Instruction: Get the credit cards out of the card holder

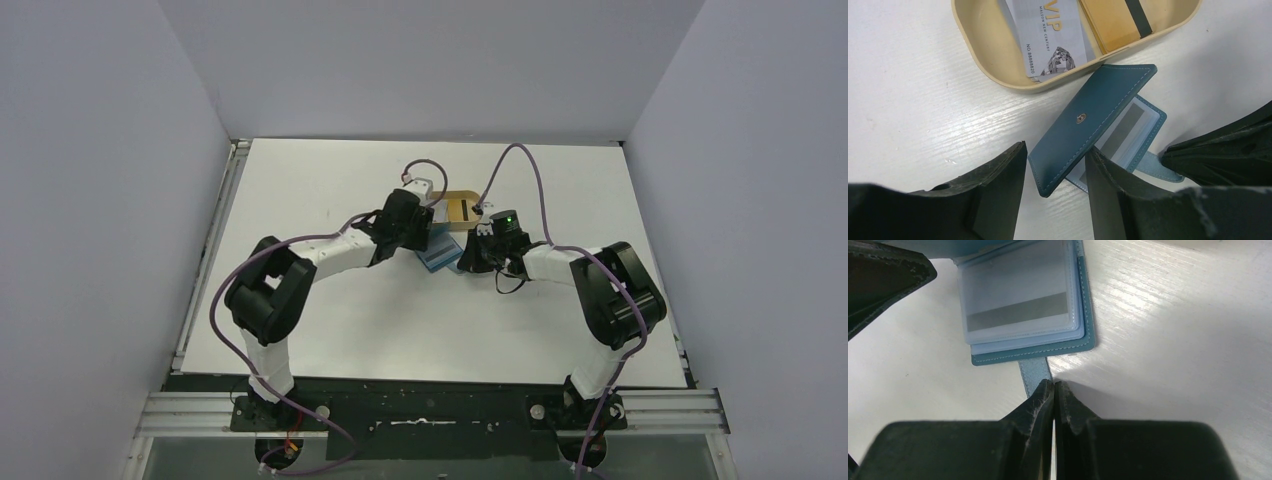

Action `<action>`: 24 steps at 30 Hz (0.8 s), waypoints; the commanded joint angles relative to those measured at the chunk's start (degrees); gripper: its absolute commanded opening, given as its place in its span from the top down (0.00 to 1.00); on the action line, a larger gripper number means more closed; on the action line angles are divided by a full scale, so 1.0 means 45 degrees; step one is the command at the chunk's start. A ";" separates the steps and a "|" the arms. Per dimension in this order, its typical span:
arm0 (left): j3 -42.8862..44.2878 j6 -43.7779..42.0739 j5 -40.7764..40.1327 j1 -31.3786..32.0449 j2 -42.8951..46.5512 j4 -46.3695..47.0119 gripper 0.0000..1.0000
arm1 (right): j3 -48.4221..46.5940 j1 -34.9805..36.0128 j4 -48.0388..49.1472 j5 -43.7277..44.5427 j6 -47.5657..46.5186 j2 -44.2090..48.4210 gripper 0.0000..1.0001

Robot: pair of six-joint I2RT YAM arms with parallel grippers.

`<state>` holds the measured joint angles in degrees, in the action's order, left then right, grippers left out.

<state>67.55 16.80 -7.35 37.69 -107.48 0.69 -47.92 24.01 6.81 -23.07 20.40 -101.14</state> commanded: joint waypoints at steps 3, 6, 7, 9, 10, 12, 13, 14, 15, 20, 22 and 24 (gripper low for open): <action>0.0998 -0.0710 0.0567 -0.0210 -0.0025 0.0647 0.61 | 0.0142 0.0006 -0.1451 0.0011 -0.0236 -0.0493 1.00; 0.1024 -0.0829 0.1000 -0.0297 0.0036 0.0608 0.86 | 0.0122 0.0011 -0.1474 -0.0055 -0.0257 -0.0512 1.00; 0.1039 -0.0840 0.1101 -0.0323 0.0054 0.0526 0.98 | 0.0107 0.0011 -0.1474 -0.0106 -0.0257 -0.0539 1.00; 0.1016 -0.0842 0.1224 -0.0344 0.0102 0.0420 1.00 | 0.0102 0.0004 -0.1474 -0.0220 -0.0257 -0.0587 1.00; 0.0960 -0.0842 0.1310 -0.0348 0.0170 0.0404 1.00 | 0.0100 0.0005 -0.1474 -0.0273 -0.0254 -0.0607 1.00; 0.0755 -0.0842 0.1541 -0.0366 0.0351 0.0435 1.00 | 0.0130 0.0012 -0.1474 -0.0329 -0.0271 -0.0607 1.00; 0.0629 -0.0842 0.1623 -0.0353 0.0482 0.0431 1.00 | 0.0167 0.0013 -0.1474 -0.0409 -0.0302 -0.0590 1.00; 0.0477 -0.0827 0.1633 -0.0364 0.0647 0.0398 1.00 | 0.0193 0.0016 -0.1474 -0.0519 -0.0341 -0.0546 1.00; 0.0280 -0.0796 0.1634 -0.0360 0.0829 0.0353 1.00 | 0.0209 0.0014 -0.1843 -0.0618 -0.0389 -0.0509 1.00; -0.1183 -0.0075 0.1912 -0.0332 0.2127 -0.0089 1.00 | 0.0210 0.0029 -0.2548 -0.0823 -0.0599 0.0016 1.00; -0.2012 0.0388 0.1359 -0.0344 0.2820 -0.0460 1.00 | 0.0093 0.0007 -0.2947 -0.0534 -0.0697 0.0301 1.00; -0.2995 0.0974 0.0703 -0.0332 0.3654 -0.0670 1.00 | -0.0166 -0.0023 -0.3512 -0.0093 -0.0772 0.0579 1.00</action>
<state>59.57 16.05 -0.95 36.25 -98.78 -0.40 -48.14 23.94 2.33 -26.98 19.44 -100.33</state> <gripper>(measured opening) 0.021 0.029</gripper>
